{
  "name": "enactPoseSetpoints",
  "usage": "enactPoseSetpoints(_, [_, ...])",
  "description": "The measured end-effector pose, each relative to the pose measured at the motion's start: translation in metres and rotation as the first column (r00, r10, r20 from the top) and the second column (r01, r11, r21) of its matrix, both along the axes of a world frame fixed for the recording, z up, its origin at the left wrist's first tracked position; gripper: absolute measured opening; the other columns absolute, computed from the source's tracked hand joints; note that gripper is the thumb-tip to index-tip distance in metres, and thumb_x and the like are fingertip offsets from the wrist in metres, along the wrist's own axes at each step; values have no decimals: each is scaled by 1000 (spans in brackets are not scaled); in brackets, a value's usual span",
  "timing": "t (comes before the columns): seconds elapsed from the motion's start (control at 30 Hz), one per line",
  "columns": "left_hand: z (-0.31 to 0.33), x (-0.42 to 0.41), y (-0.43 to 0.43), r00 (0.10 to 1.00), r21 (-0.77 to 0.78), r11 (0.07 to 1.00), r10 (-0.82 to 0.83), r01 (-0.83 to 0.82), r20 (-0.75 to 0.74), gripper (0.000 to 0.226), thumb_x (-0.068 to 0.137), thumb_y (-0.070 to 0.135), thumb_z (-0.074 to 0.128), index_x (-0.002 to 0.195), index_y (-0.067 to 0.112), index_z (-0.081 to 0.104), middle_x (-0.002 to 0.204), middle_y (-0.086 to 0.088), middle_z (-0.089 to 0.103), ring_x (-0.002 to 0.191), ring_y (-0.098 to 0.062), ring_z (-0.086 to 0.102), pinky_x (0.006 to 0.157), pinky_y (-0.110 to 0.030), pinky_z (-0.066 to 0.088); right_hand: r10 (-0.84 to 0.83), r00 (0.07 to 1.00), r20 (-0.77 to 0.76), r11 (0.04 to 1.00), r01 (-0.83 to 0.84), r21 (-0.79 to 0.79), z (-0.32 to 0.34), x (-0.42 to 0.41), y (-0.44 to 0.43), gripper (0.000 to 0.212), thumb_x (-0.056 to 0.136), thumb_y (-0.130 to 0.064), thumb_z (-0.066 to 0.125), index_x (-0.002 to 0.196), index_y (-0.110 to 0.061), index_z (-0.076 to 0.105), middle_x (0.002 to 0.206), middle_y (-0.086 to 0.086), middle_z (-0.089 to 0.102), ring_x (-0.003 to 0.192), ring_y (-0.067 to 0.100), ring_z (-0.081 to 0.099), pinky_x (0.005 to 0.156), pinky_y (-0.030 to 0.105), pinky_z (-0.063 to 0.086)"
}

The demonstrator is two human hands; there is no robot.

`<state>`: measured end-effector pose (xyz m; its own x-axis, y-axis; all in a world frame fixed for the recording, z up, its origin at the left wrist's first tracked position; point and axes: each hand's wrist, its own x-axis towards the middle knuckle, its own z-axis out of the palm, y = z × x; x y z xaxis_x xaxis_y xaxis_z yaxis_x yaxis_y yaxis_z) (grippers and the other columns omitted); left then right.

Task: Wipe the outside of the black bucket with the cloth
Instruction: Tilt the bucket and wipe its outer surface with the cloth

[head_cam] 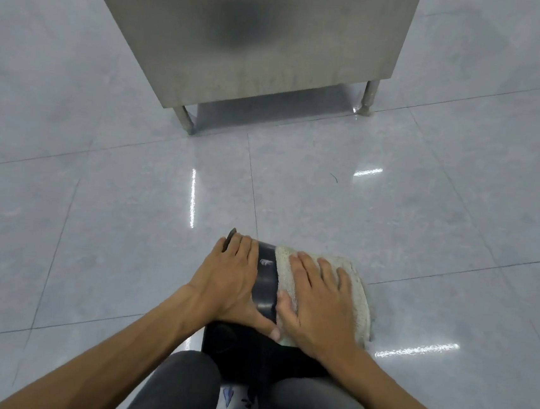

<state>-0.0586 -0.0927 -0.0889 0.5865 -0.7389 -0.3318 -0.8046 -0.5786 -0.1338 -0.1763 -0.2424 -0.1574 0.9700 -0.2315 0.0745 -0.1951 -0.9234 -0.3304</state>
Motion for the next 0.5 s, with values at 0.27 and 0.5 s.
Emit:
enactPoseSetpoints(0.27, [5, -33, 12, 986, 63, 986, 155, -152, -60, 165, 41, 113, 25, 155, -5, 11, 164, -24, 12, 152, -39, 9, 123, -54, 9, 99, 766, -635, 946, 126, 300, 6, 103, -37, 55, 99, -60, 26, 101, -20, 65, 109, 6, 67, 93, 23, 58, 92, 43, 42])
enactPoseSetpoints(0.5, [-4, -32, 19, 970, 45, 973, 230, -227, -75, 166, 40, 113, 27, 156, -4, 10, 164, -22, 12, 152, -37, 8, 123, -53, 10, 171, 700, -693, 934, 108, 339, -6, 126, -38, 50, 101, -54, 28, 100, -18, 63, 112, 9, 64, 96, 25, 58, 82, 38, 40])
